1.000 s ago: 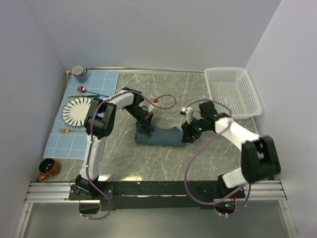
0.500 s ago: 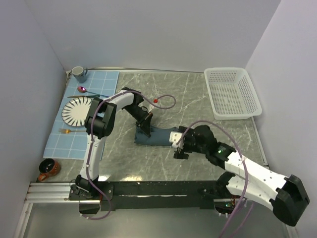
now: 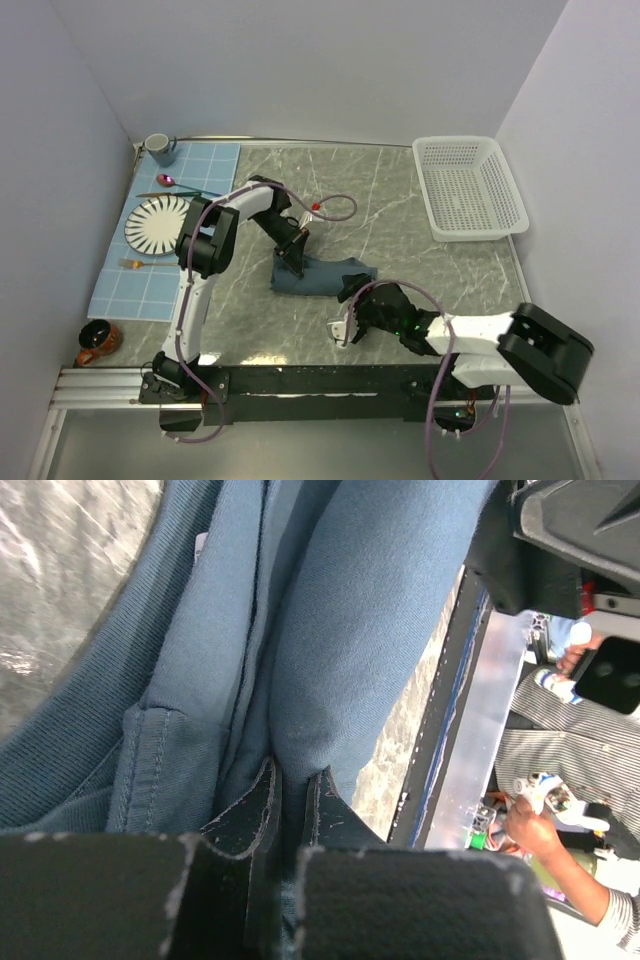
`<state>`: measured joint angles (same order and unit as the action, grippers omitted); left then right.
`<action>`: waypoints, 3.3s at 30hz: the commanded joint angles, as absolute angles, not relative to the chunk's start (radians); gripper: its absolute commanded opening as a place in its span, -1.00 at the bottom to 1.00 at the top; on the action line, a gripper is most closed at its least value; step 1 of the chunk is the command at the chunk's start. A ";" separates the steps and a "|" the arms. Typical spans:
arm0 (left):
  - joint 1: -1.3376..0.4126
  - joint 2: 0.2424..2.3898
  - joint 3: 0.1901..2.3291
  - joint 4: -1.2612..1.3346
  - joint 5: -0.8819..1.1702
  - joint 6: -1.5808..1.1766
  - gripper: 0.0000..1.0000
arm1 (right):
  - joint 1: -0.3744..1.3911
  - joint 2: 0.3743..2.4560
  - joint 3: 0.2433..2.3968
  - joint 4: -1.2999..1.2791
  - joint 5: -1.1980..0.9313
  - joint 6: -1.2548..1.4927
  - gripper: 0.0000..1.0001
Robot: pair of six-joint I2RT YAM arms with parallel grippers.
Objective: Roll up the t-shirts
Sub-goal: Roll the T-shirt to the center of the board.
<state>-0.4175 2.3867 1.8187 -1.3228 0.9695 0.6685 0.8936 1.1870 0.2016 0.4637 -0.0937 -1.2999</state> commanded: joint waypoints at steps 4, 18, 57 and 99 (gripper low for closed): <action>-0.433 2.483 1.851 -1.358 0.778 0.767 -0.87 | 0.904 1.459 0.201 0.825 0.029 -1.425 0.81; -0.419 2.439 1.841 -1.359 0.798 0.770 -0.63 | 0.894 1.506 0.350 0.574 0.005 -1.318 -0.30; -0.850 1.210 0.394 0.353 0.138 0.833 0.65 | 0.727 1.443 0.578 0.017 -0.244 -1.117 -1.00; -0.436 2.257 1.765 -1.346 0.893 0.934 -0.72 | 0.379 1.996 1.302 -0.992 -0.761 -0.851 -0.98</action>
<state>-0.4515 2.1101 1.5936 -0.9920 0.8379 0.7902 0.3950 1.9289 1.2903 -0.8150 -0.7860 -0.8078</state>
